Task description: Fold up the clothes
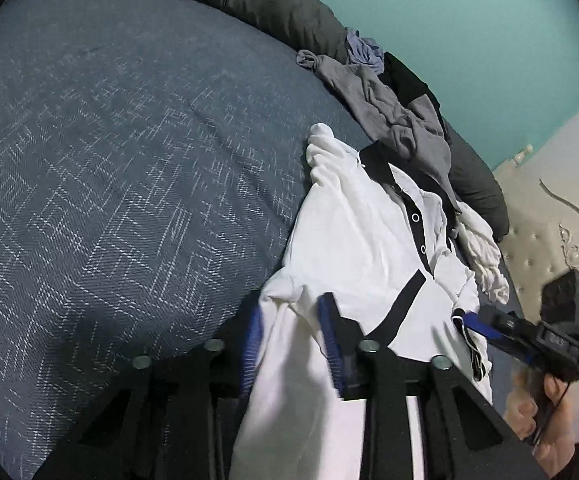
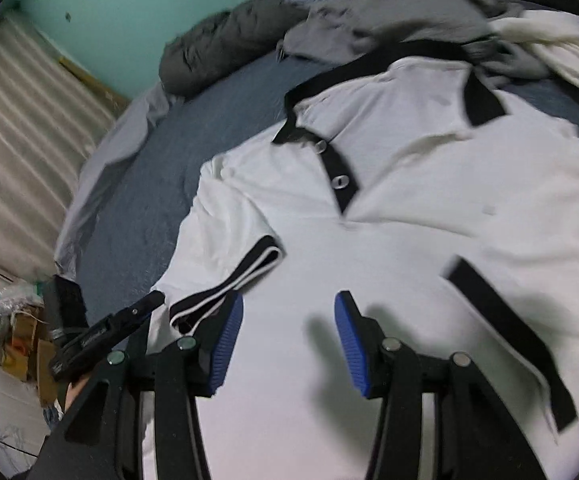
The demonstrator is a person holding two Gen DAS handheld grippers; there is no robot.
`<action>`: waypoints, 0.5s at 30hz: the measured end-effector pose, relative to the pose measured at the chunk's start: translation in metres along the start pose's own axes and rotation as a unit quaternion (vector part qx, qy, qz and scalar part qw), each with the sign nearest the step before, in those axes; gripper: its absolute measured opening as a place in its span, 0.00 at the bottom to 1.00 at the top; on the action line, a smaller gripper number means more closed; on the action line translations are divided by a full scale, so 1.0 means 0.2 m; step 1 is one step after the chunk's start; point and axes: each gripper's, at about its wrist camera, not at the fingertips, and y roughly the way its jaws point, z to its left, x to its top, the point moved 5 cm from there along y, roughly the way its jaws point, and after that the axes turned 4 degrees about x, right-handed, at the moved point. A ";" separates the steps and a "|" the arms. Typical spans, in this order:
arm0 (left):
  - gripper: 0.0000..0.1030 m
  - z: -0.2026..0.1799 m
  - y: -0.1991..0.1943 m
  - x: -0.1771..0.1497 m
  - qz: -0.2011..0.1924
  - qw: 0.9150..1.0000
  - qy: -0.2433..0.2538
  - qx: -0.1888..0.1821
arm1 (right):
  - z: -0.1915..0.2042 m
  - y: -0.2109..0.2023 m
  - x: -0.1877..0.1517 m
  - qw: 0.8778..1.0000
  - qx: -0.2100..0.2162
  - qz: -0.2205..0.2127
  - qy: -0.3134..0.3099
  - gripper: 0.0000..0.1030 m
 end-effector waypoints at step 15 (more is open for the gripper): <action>0.08 0.05 0.00 -0.01 0.008 0.999 -0.022 -0.023 | 0.01 0.32 0.10 0.999 -0.029 0.031 0.024 0.06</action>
